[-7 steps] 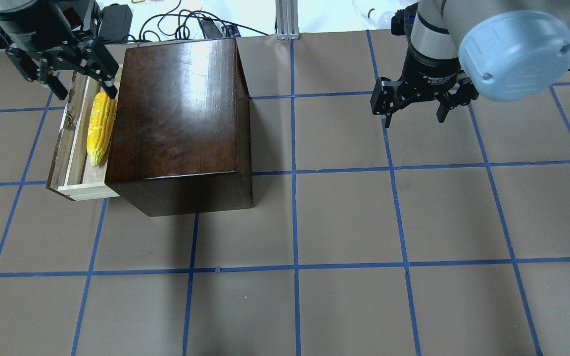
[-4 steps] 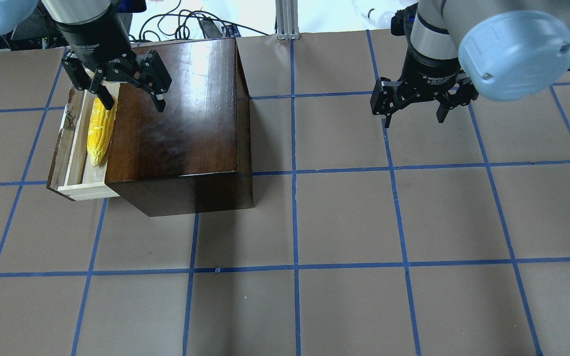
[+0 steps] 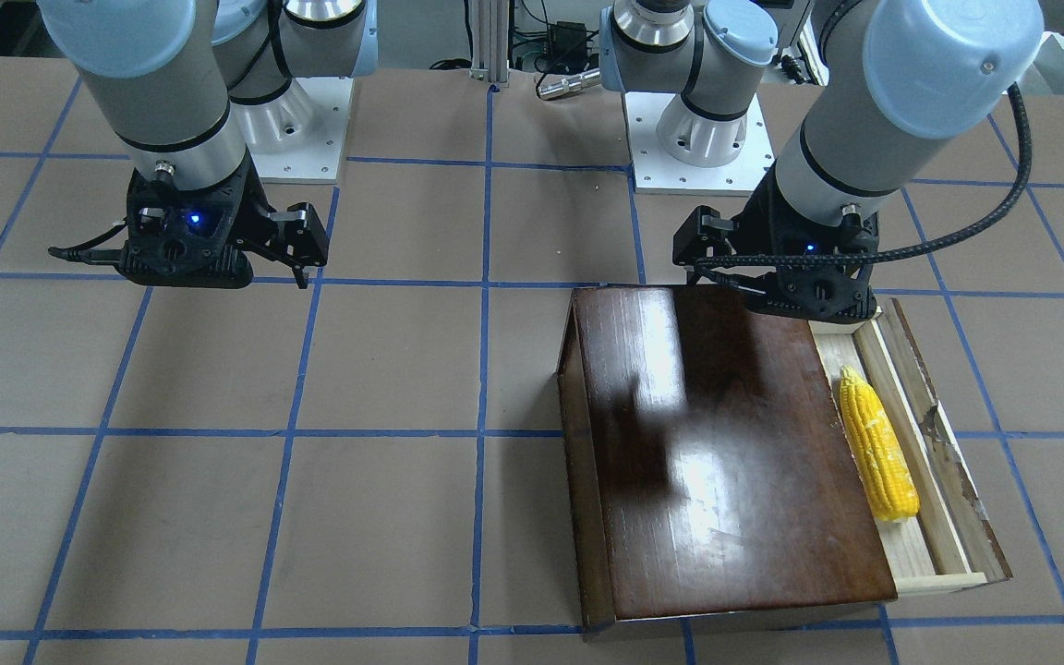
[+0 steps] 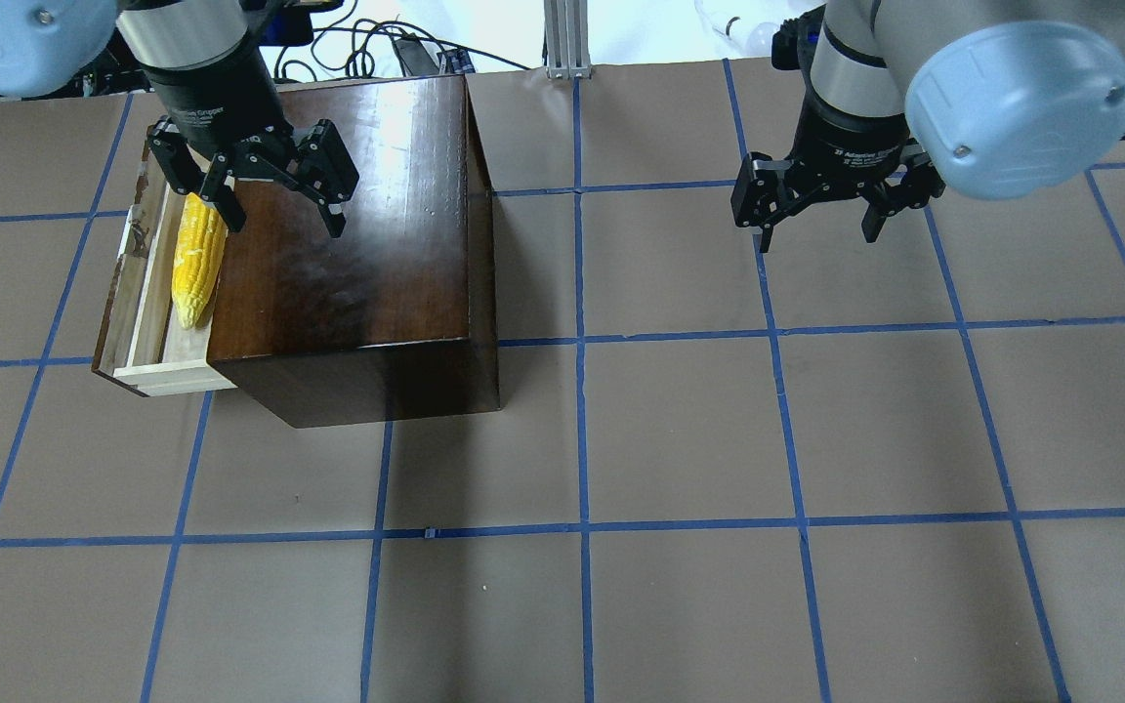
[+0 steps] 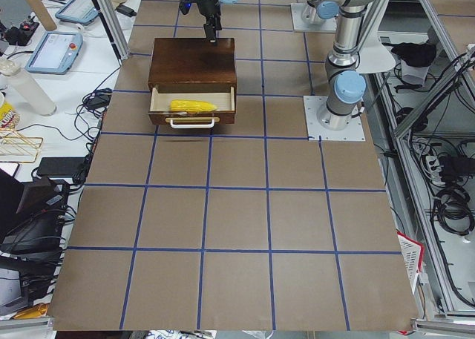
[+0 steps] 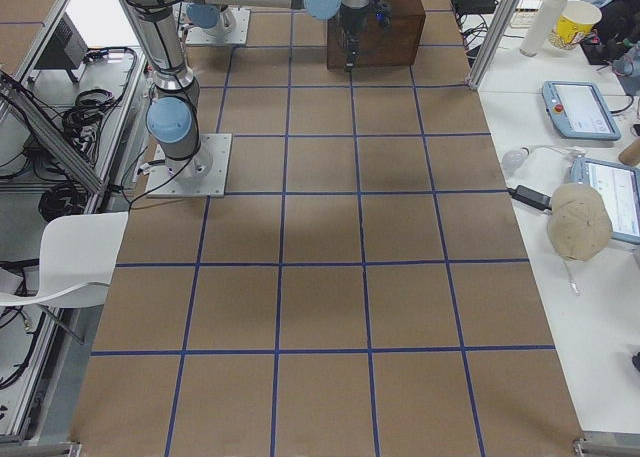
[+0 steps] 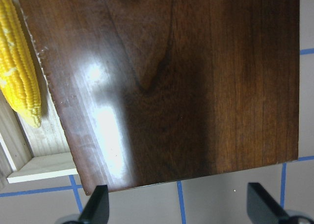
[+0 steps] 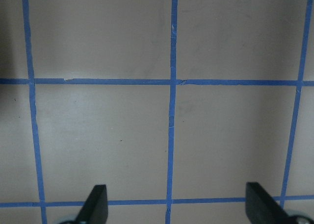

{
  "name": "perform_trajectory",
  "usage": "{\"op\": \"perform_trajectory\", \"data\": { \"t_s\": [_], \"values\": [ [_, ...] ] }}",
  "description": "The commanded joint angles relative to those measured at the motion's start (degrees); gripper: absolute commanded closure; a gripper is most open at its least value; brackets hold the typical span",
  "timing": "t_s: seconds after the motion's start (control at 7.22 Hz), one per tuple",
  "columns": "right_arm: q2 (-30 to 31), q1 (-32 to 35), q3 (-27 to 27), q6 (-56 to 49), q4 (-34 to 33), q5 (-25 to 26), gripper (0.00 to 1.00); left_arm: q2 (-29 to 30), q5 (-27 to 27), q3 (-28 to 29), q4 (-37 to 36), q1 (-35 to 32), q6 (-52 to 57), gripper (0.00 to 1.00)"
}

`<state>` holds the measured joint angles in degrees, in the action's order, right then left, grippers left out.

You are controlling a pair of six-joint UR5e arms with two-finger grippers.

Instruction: Open drawer and put corn inside

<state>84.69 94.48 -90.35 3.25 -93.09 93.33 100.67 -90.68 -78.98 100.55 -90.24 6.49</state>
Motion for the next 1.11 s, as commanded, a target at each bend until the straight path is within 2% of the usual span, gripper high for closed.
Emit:
{"op": "perform_trajectory", "data": {
  "t_s": [0.0,0.28,0.97],
  "values": [
    [0.0,0.0,0.0,0.0,0.0,0.1,0.00,-1.0,0.1,-2.1,-1.6,0.1,-0.1,0.00],
    [0.0,0.0,0.0,0.0,0.0,0.1,0.00,-2.8,0.2,-7.0,-9.8,0.1,-0.5,0.00],
    [0.0,0.0,0.0,0.0,0.0,0.1,0.00,-6.4,0.1,-9.3,-9.6,0.0,-0.2,0.00]
  ]
}}
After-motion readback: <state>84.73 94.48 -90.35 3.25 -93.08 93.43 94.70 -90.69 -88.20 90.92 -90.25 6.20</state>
